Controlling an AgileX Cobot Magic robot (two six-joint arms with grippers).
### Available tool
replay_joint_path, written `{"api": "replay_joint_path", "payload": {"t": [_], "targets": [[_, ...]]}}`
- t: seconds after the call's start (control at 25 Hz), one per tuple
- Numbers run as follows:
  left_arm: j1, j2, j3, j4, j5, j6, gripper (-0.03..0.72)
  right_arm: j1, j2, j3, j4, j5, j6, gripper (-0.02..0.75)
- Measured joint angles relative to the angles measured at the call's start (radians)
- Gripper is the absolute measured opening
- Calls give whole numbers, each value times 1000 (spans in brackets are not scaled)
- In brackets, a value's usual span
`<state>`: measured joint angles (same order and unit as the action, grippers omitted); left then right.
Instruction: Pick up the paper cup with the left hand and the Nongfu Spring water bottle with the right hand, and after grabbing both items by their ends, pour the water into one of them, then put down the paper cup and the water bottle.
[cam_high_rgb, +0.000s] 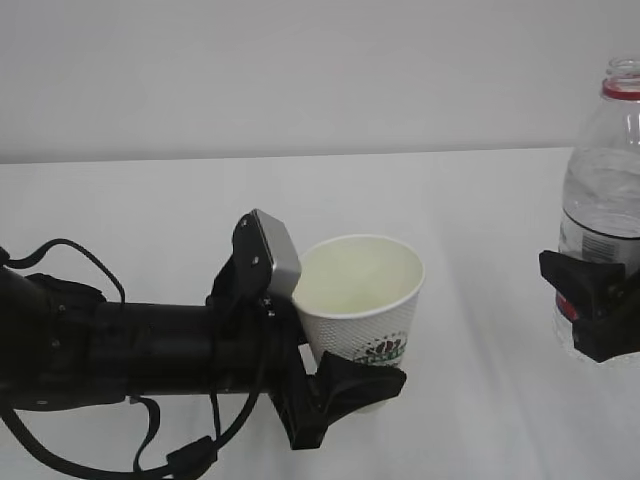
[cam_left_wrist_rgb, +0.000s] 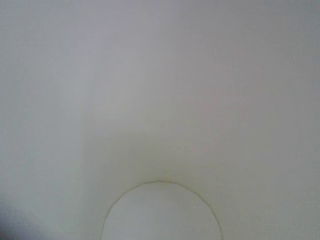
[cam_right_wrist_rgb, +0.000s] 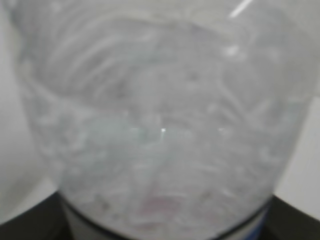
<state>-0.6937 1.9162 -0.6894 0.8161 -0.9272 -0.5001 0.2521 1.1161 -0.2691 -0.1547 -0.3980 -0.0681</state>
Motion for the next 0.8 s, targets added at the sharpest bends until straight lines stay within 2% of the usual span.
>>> {"api": "replay_joint_path", "payload": {"t": [0.44, 0.8], "targets": [[-12, 15, -4, 2, 3, -2, 503, 0, 0, 0, -33, 7, -102, 467], [-51, 54, -94, 29, 3, -6, 503, 0, 0, 0, -34, 27, -218, 467]]}}
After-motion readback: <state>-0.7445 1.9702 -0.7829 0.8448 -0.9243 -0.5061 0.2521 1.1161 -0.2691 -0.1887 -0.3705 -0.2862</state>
